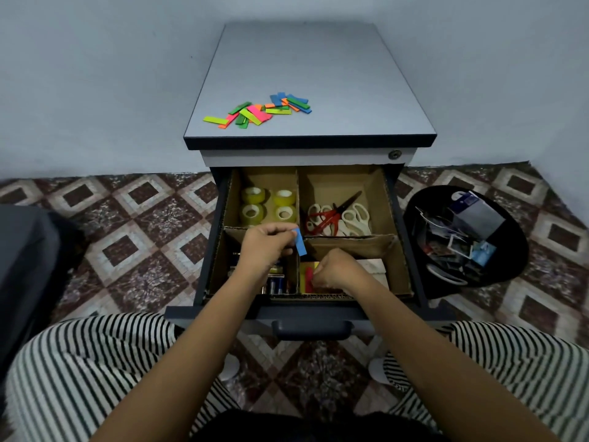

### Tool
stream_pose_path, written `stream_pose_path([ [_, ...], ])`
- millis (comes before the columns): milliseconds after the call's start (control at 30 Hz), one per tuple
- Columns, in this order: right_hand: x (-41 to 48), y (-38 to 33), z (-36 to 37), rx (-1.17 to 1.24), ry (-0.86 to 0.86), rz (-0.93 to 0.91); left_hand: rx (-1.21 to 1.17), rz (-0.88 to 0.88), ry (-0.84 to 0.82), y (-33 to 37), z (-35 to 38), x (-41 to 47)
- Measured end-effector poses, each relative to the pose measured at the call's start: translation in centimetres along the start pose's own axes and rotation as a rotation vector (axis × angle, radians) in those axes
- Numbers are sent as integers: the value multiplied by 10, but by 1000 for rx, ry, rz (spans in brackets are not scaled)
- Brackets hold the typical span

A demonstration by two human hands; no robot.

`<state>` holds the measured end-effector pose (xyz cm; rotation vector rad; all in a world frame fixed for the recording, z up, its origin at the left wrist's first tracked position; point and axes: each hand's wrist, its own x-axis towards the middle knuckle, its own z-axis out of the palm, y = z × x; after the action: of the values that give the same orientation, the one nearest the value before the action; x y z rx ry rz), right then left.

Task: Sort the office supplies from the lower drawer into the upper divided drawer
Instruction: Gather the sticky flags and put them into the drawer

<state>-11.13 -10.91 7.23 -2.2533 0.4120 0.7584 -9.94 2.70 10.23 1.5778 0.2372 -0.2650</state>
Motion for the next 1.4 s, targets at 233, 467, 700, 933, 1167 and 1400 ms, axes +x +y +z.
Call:
stream_pose_path([
  [233,-2,0,4,-129,4,-12,22,-19,-51,-2,0,2],
  [467,-8,1,2,-67,90,-127,42,1,-64,2,1,3],
  [700,-12,-3,4,-122,76,-132,48,-10,-69,1,1,3],
  [933,-8,0,-1,27,27,-99,95,-1,-79,2,3,4],
  [1167,-19,7,-10,659,67,-131,364,131,-125,3,4,3],
  [1400,-23,8,-15,818,11,-241,480,235,-104,-4,8,2],
])
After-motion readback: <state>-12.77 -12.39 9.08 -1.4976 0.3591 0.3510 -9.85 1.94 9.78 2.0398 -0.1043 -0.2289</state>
